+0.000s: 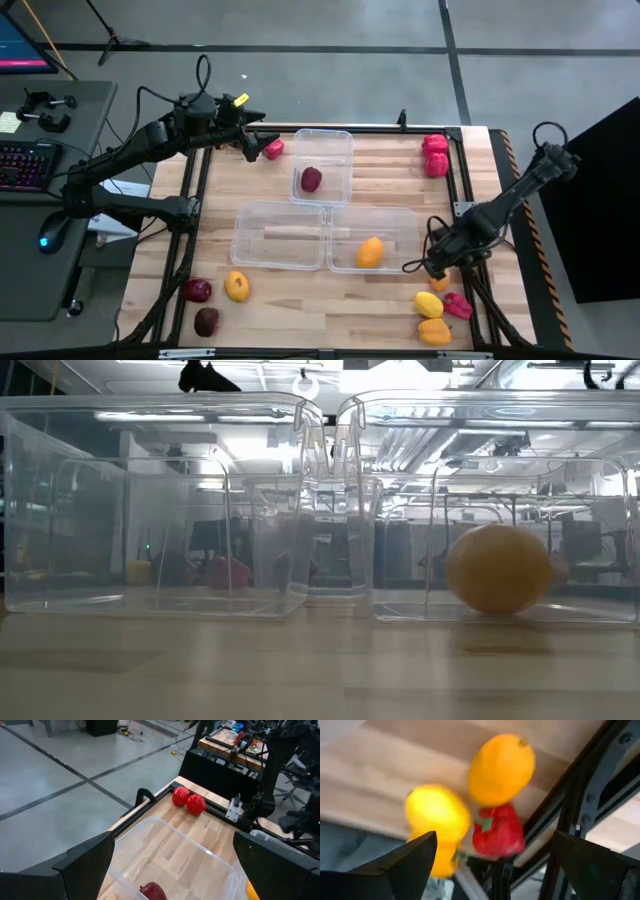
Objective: Sort produce into baskets
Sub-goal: Put the bottom right lemon into the middle right transparent bin
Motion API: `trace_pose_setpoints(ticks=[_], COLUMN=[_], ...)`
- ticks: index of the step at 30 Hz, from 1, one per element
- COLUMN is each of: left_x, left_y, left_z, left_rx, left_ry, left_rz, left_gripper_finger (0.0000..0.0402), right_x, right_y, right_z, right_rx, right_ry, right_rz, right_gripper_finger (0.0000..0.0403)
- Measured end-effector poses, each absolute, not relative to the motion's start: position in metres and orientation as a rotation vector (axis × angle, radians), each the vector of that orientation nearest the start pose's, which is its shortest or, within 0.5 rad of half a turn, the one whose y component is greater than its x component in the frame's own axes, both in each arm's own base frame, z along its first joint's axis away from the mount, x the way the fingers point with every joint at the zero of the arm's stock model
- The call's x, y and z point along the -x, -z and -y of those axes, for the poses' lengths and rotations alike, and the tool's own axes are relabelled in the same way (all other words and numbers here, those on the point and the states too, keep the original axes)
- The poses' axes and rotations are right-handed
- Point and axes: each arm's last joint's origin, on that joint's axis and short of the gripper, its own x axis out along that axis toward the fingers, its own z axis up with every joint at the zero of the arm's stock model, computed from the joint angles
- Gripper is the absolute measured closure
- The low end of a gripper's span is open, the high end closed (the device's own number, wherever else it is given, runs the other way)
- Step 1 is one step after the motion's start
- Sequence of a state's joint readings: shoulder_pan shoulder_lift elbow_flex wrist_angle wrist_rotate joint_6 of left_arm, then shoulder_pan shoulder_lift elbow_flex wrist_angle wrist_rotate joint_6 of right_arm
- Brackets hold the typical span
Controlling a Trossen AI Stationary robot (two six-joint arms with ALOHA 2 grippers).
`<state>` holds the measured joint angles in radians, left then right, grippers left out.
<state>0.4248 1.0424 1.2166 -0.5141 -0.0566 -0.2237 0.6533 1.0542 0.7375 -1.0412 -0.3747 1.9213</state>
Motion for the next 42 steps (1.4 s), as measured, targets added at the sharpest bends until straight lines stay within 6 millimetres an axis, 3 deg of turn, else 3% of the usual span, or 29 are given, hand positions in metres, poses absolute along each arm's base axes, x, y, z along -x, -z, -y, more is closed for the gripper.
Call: trace_pose_setpoints(ticks=[9,18,21,25,30,36,42], left_x=[-0.19,-0.191,-0.191,-0.192,-0.192,-0.192,-0.192], left_y=[-0.401,-0.404,-0.406,-0.408,-0.408,-0.411,-0.413], left_z=[-0.088,-0.088,-0.088,-0.089,-0.089,-0.09,-0.091], left_rx=[0.279,0.274,0.27,0.259,0.224,0.173,0.12], left_ry=[-0.512,-0.51,-0.508,-0.506,-0.515,-0.534,-0.573], left_rz=[-0.277,-0.247,-0.225,-0.208,-0.212,-0.194,-0.189], left_gripper_finger=[0.0005,0.0005,0.0005,0.0005,0.0005,0.0005,0.0005], right_x=[-0.114,-0.111,-0.11,-0.108,-0.109,-0.111,-0.108], right_y=[-0.174,-0.155,-0.149,-0.147,-0.148,-0.168,-0.218], right_z=[-0.101,-0.098,-0.097,-0.096,-0.096,-0.099,-0.096], right_rx=[-1.301,-1.317,-1.317,-1.308,-1.29,-1.21,-1.025], right_ry=[0.788,0.79,0.79,0.802,0.778,0.717,0.739], right_rz=[-1.655,-1.619,-1.619,-1.611,-1.612,-1.67,-1.752], right_gripper_finger=[0.0018,0.0022,0.0045,0.011,0.0209,0.0214,0.0214])
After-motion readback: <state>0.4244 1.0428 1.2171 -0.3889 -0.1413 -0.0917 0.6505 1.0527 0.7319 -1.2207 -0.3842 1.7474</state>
